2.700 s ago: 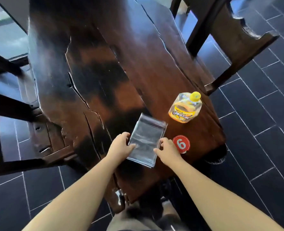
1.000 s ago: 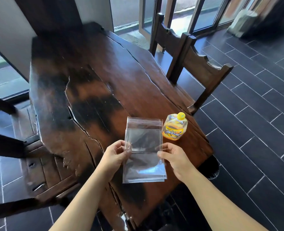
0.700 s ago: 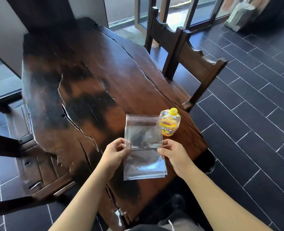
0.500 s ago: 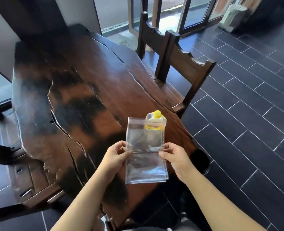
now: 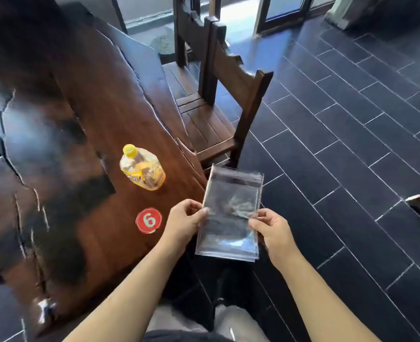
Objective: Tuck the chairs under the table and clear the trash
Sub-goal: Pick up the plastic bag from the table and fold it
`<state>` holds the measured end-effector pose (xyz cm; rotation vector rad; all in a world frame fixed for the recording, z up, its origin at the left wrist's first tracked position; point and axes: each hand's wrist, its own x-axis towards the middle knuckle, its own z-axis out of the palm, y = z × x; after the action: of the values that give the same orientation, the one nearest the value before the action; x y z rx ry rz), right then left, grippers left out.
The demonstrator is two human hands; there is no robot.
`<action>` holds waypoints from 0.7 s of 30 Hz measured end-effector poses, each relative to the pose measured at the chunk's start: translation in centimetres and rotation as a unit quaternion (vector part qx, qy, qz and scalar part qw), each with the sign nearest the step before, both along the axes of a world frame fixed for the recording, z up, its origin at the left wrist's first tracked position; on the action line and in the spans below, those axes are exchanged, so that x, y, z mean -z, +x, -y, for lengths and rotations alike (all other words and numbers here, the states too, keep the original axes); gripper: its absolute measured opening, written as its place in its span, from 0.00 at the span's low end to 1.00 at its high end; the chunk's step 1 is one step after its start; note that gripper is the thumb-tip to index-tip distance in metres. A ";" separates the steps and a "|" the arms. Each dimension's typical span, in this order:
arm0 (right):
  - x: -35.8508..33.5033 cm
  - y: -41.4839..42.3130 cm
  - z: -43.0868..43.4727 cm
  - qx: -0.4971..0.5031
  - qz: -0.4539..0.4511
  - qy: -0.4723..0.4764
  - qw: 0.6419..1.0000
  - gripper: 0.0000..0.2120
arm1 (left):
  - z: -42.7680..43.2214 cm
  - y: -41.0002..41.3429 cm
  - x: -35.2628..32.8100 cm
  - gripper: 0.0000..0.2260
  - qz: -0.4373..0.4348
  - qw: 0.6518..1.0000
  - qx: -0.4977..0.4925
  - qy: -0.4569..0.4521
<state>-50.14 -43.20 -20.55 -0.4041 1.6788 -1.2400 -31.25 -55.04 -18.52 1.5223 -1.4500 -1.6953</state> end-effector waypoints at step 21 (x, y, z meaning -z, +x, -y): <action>37.1 -10.4 -4.0 0.053 0.010 0.186 0.981 0.07 | -3.2 -13.0 37.5 0.03 0.204 0.973 0.061 0.087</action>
<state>-60.54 -39.17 -57.67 -0.0754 1.8851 -0.9707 -44.23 -51.87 -56.04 2.0073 -1.6590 -1.6816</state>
